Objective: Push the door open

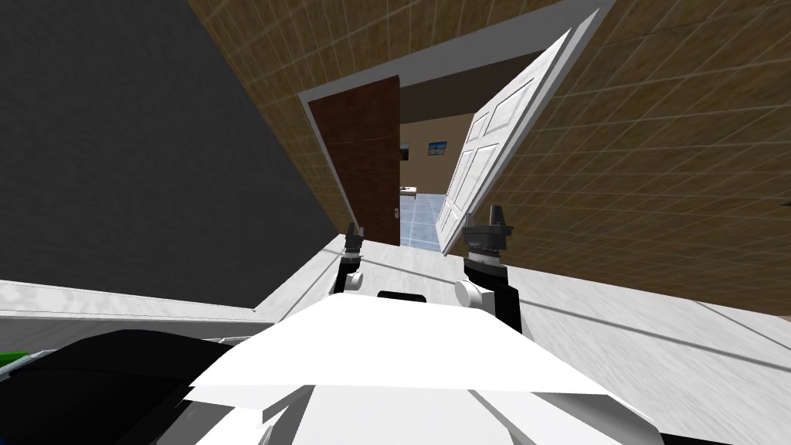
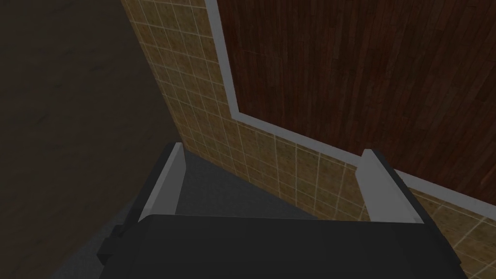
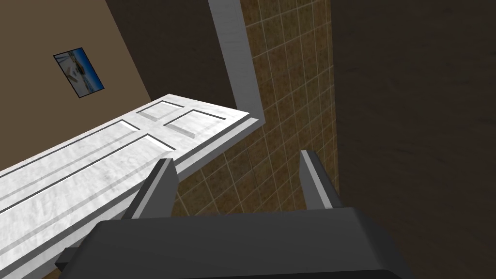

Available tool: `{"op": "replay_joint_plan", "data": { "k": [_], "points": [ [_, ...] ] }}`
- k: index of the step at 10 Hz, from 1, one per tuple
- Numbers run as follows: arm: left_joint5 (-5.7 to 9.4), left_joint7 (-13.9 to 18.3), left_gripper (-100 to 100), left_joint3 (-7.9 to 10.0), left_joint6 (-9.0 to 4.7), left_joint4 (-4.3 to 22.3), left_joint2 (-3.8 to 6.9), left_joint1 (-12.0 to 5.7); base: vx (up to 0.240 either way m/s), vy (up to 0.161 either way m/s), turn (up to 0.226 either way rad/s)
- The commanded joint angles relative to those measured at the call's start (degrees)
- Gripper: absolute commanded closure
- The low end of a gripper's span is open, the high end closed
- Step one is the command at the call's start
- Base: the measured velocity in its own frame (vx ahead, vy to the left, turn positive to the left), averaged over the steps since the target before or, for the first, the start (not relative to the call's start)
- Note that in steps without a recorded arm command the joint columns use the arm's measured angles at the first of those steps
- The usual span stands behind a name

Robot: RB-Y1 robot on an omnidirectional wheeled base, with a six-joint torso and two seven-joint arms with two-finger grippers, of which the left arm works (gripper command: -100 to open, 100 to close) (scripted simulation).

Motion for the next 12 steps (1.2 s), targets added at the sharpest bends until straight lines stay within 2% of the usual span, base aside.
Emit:
{"op": "replay_joint_plan", "data": {
  "k": [1,12],
  "points": [
    [0.03,0.20,-100,-0.17,-0.27,2.60,0.46,-1.03,0.161,-0.032,0.006],
    [-0.10,0.83,-100,-1.48,-2.35,18.35,1.84,-7.25,0.101,-0.010,0.005]
  ]
}}
